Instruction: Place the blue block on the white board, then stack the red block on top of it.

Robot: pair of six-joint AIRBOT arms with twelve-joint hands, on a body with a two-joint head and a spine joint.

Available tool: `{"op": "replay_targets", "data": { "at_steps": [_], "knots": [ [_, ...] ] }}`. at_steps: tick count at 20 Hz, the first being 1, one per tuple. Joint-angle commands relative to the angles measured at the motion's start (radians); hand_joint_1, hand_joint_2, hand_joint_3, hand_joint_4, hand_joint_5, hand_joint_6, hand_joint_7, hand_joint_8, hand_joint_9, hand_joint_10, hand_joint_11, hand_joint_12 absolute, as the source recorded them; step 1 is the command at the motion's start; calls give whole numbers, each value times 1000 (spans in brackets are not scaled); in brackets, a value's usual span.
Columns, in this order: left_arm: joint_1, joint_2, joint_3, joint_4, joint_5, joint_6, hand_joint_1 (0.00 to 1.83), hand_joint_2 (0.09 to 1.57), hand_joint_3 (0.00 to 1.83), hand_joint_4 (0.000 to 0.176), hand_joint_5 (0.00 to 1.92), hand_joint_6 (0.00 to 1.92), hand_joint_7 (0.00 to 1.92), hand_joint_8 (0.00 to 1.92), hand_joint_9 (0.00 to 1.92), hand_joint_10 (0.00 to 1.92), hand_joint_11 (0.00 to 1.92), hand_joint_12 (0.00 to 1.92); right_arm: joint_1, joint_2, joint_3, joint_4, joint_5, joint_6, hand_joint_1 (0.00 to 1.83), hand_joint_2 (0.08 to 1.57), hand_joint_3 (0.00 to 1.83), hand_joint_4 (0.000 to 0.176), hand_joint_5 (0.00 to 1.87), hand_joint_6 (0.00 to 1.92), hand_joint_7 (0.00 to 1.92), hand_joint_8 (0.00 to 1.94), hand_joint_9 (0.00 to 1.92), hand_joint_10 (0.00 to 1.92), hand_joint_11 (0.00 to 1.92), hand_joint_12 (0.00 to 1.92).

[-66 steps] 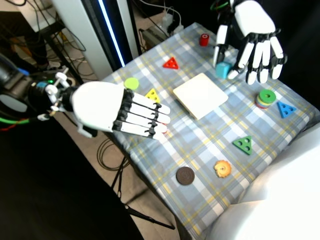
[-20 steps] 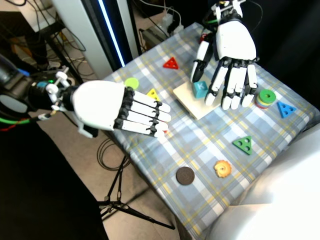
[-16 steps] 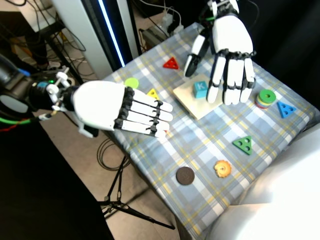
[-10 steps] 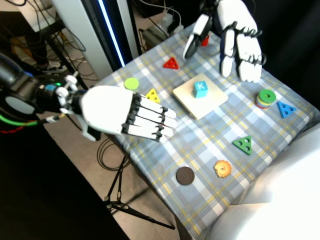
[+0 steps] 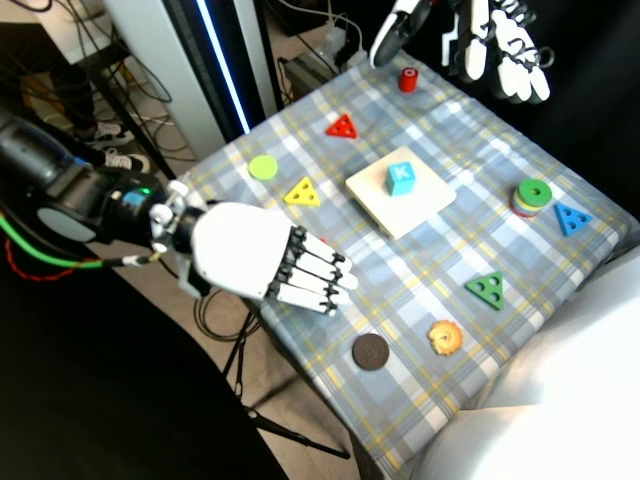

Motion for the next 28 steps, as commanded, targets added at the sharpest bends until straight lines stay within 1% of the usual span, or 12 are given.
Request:
{"op": "replay_targets", "data": {
  "at_steps": [1,8,9,10,11,12,17,20,22,23,25,28],
  "knots": [
    [-7,9,1,15,-128,-8,774,856,0,176,235,5,174,7,160,17,26,12,18,-2,8,30,88,-19,931,1024,0,0,844,15,632,13,634,17,146,1080],
    [1,12,-3,5,-139,-8,782,857,0,176,242,4,179,4,161,9,14,11,27,-10,13,54,72,-57,962,1044,3,0,931,12,671,6,657,9,168,1050],
    [1,12,-3,5,-139,-8,781,855,0,176,250,6,191,8,171,11,24,16,27,-10,14,56,70,-57,1028,1107,0,119,1020,695,699,9,673,3,186,1007],
    [1,12,-3,4,-139,-8,762,857,0,176,250,5,195,8,178,12,22,15,27,-10,15,58,70,-57,1059,1102,0,80,1015,874,732,15,696,8,205,1015],
    [2,12,-2,2,-139,-8,754,860,1,176,247,3,192,5,177,10,14,13,27,-10,15,58,70,-57,1086,1096,0,18,1021,901,760,18,714,12,213,1013],
    [3,13,-2,-1,-140,-8,751,861,1,176,256,6,194,6,177,9,15,14,28,-10,15,58,70,-57,1130,1083,0,0,1052,854,804,20,740,16,231,1023],
    [21,25,-3,-18,-145,-8,764,869,4,176,254,3,205,7,179,5,36,26,58,-8,8,10,90,-30,1160,1060,0,0,1109,756,907,12,805,18,278,1099],
    [44,58,-17,-22,-151,-8,781,872,3,176,242,3,203,4,167,3,22,23,133,-1,12,-130,123,81,1172,1068,0,0,1084,794,915,7,797,7,203,1165],
    [64,78,-23,-30,-151,-8,808,880,5,176,260,9,204,4,171,4,9,19,208,-5,24,-248,129,153,1129,1063,0,0,1101,774,913,2,796,5,263,1005],
    [69,83,-24,-32,-151,-8,799,875,2,176,273,13,212,6,182,8,4,18,242,-8,24,-288,129,161,1113,1062,0,6,1101,775,908,2,800,5,273,984],
    [79,95,-27,-34,-151,-8,802,870,0,176,274,5,216,4,181,4,29,14,293,-21,30,-355,129,198,1150,1059,0,0,1109,760,909,2,816,8,278,1001],
    [111,127,-47,-40,-166,-8,774,874,1,158,278,4,232,8,186,5,69,34,367,-82,92,-495,129,353,1164,1039,0,0,1160,671,940,7,849,11,314,999]
  ]
}}
